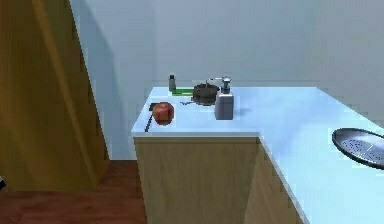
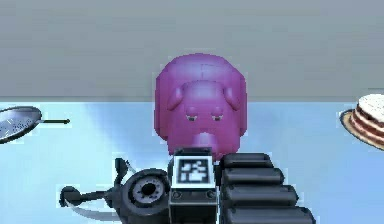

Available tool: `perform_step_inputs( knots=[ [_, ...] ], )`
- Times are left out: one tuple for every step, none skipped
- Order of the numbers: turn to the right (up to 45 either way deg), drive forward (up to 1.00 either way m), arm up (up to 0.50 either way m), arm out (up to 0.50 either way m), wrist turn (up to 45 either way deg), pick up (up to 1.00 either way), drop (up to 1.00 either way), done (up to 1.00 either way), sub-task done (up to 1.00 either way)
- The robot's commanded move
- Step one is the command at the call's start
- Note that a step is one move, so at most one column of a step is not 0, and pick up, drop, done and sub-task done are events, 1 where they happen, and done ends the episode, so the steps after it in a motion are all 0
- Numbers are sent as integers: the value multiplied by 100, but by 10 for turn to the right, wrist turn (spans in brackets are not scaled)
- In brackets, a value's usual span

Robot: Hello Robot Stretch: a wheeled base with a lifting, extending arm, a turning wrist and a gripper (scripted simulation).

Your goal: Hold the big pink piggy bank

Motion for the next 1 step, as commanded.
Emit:
perform_step_inputs(
  knots=[
    [0,0,0,0,450,0,0,0,0]
  ],
)
